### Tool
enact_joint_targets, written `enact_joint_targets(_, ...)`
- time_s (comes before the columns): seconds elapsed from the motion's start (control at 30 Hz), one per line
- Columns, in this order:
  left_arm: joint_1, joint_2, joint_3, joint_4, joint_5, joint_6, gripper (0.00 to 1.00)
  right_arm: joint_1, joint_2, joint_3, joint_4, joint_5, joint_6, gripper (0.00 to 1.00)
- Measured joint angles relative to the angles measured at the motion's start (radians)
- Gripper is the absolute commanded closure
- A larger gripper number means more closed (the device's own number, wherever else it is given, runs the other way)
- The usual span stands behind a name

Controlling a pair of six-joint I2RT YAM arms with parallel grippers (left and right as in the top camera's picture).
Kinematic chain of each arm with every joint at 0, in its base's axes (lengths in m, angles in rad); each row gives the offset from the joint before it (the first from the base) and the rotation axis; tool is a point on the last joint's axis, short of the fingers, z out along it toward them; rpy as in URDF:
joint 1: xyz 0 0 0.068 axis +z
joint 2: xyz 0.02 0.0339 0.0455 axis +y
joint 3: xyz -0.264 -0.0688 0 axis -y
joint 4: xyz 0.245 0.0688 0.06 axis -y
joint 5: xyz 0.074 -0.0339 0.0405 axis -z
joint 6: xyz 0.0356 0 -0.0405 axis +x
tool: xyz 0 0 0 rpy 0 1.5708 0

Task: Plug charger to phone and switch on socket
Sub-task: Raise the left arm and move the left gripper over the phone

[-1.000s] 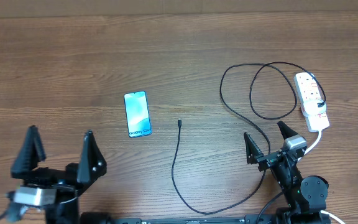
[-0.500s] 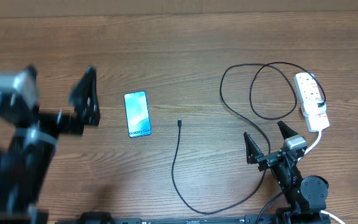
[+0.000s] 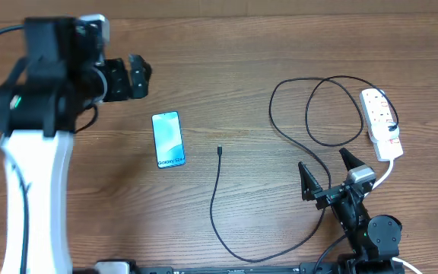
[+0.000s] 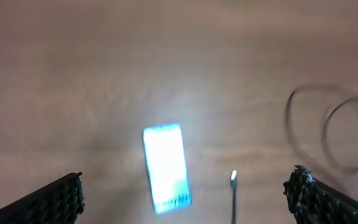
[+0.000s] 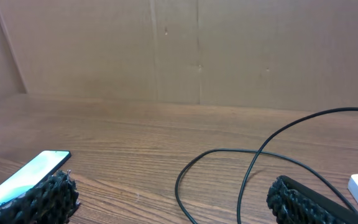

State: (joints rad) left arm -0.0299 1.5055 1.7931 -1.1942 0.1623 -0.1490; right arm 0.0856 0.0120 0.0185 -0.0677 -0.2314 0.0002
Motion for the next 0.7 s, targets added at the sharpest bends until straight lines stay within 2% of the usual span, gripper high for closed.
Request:
enact_joint_targets(0.23,0.000,0.261,0.001,-0.153,0.018,0.000,0.00,0.000,0.000,0.000,0.000,0.000,0.000,0.00)
enact_joint_targets(0.57,0.000,0.583,0.001,-0.161,0.050,0.000,0.00,0.000,0.000,0.000,0.000,0.000,0.000,0.00)
enact_joint_targets(0.7,0.000,0.687,0.001,-0.182,0.064,-0.002,0.11,0.000,0.000,0.000,0.000,0.000,0.000,0.00)
